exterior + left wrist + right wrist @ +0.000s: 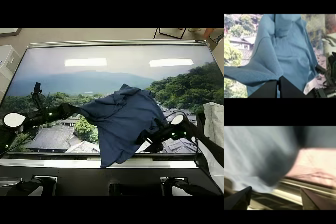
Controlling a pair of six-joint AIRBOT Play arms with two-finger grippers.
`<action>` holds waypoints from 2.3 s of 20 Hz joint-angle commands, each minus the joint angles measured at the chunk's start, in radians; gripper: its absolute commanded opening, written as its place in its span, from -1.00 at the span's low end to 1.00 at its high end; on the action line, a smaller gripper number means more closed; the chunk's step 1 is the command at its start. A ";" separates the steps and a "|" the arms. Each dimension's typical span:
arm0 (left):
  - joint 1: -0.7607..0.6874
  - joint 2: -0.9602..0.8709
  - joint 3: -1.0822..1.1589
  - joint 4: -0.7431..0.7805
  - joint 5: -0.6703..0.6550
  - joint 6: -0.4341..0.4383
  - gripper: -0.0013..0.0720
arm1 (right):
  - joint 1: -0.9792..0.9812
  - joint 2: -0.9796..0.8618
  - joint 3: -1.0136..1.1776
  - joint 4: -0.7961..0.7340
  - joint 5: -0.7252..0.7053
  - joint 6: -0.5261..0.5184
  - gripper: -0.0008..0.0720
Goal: Fold the clothes and pants, and hang the long-sleeved shirts on hangers.
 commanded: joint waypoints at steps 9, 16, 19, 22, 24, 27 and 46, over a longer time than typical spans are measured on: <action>0.020 -0.001 -0.001 0.079 -0.066 0.002 -0.90 | -0.162 0.036 0.298 -0.001 -0.246 0.030 -0.86; -0.032 -0.055 -0.106 0.106 -0.144 -0.044 -0.90 | -0.275 0.009 0.353 -0.178 -0.061 0.045 -0.31; -0.075 -0.055 -0.124 0.106 -0.141 -0.047 -0.90 | -0.275 0.007 0.331 -0.312 0.142 -0.028 0.86; -0.082 -0.056 -0.124 0.106 -0.116 -0.047 -0.90 | -0.275 0.023 0.203 -0.290 0.231 -0.035 0.86; -0.082 -0.056 -0.124 0.106 -0.084 -0.047 -0.90 | -0.275 0.057 0.055 -0.181 0.145 -0.050 0.85; -0.082 -0.056 -0.124 0.106 -0.073 -0.047 -0.90 | -0.258 0.068 -0.072 -0.060 0.026 -0.077 0.73; 0.223 0.210 1.094 0.084 -0.004 0.123 -0.90 | -0.002 0.485 1.415 -0.705 -0.276 0.047 -0.87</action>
